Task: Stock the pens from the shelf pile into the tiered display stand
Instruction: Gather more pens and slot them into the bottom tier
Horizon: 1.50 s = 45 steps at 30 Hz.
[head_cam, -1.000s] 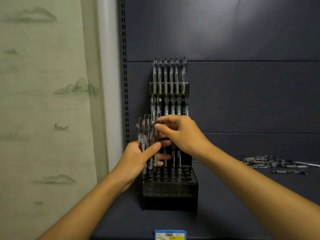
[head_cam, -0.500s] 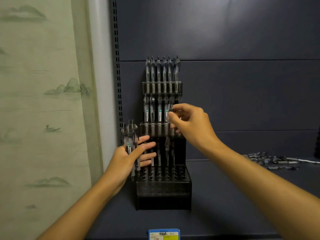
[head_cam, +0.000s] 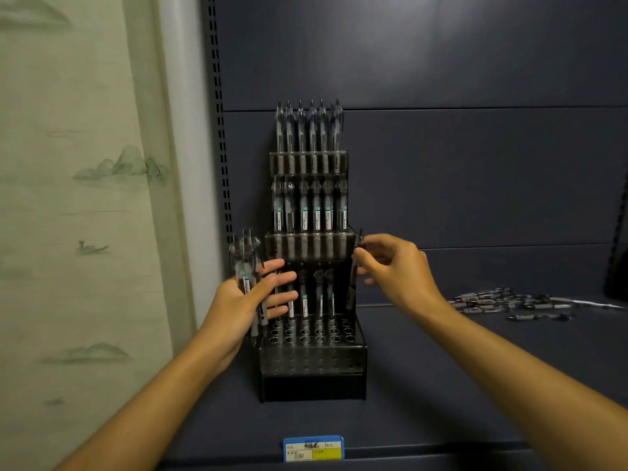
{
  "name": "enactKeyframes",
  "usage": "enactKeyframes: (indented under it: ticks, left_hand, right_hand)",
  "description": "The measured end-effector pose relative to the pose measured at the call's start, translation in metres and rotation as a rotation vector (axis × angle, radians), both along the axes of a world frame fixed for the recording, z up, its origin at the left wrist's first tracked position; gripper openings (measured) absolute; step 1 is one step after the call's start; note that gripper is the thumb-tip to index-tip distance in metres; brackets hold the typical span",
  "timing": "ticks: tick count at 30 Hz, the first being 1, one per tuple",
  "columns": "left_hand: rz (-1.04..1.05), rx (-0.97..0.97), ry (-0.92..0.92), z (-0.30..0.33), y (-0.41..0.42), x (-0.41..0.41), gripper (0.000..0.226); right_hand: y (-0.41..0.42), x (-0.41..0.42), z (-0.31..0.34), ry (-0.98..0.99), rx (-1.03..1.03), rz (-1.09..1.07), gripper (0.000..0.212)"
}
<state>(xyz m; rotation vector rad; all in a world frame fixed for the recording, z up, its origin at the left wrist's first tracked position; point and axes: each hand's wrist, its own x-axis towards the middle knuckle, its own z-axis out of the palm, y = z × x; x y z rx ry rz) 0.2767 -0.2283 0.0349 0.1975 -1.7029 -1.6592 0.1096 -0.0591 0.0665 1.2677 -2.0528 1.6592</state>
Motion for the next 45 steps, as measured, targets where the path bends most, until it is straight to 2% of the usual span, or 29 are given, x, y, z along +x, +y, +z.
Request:
enactKeyframes:
  ticks: [11, 14, 19, 22, 27, 29, 32, 34, 39, 45]
  left_hand:
    - [0.020, -0.028, -0.009, 0.001, 0.001, 0.006, 0.024]
    - [0.015, -0.022, -0.010, 0.001, 0.002, 0.008, 0.023]
    - [-0.017, -0.034, -0.023, 0.001, 0.006, 0.010, 0.023]
    - [-0.033, -0.033, -0.025, 0.001, 0.009, 0.010, 0.023]
    - [-0.061, -0.032, -0.021, 0.004, 0.011, 0.014, 0.023]
    - [-0.093, -0.037, -0.028, 0.007, 0.012, 0.016, 0.024]
    - [-0.143, -0.062, -0.039, 0.010, 0.017, 0.018, 0.025]
    - [-0.146, -0.086, -0.040, 0.011, 0.024, 0.017, 0.024]
    - [-0.162, -0.089, -0.047, 0.014, 0.033, 0.015, 0.022]
    - [-0.172, -0.074, -0.068, 0.009, 0.027, 0.023, 0.023]
  right_hand:
    - [-0.009, -0.001, -0.013, 0.020, 0.054, -0.017, 0.026]
    - [-0.012, 0.001, -0.016, 0.068, 0.132, -0.027, 0.024]
    - [-0.011, -0.001, -0.026, 0.024, 0.186, -0.047, 0.019]
    - [-0.009, -0.004, -0.029, 0.091, 0.281, -0.074, 0.020]
    - [-0.003, 0.003, -0.017, 0.100, 0.293, -0.101, 0.031]
    - [-0.003, 0.014, -0.003, 0.111, 0.227, -0.053, 0.026]
    - [-0.011, 0.043, 0.016, 0.117, 0.171, 0.159, 0.017]
    - [-0.021, 0.058, 0.022, 0.125, 0.178, 0.256, 0.021]
    - [-0.034, 0.068, 0.021, 0.103, 0.187, 0.323, 0.034]
    - [-0.038, 0.075, 0.018, 0.034, 0.121, 0.362, 0.012]
